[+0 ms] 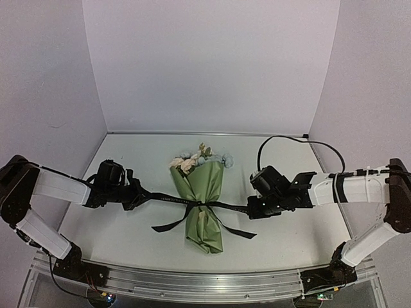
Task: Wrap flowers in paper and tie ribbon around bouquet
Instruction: Tie the half-tied ribbon around the folded bouquet.
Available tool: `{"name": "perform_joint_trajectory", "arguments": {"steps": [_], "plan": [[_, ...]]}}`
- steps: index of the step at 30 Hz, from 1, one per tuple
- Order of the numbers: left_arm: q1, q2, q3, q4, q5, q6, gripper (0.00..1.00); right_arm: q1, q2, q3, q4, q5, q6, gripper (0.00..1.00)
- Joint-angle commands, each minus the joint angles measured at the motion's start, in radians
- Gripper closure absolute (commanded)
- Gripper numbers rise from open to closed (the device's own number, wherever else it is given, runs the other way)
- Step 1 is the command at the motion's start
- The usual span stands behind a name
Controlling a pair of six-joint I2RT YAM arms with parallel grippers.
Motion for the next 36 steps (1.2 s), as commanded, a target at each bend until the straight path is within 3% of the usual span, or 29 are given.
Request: {"name": "perform_joint_trajectory", "arguments": {"steps": [1,11,36], "plan": [[0.092,-0.032,0.008,-0.082,-0.168,0.008,1.0,-0.029,-0.072,-0.058,-0.258,0.23,0.03,1.0],[0.143,0.026,0.02,-0.065,-0.103,0.023,1.0,-0.026,-0.012,-0.086,-0.181,0.12,0.089,1.0],[0.162,0.068,0.057,-0.037,-0.047,0.061,1.0,-0.026,-0.006,-0.086,-0.194,0.118,0.092,1.0]]}}
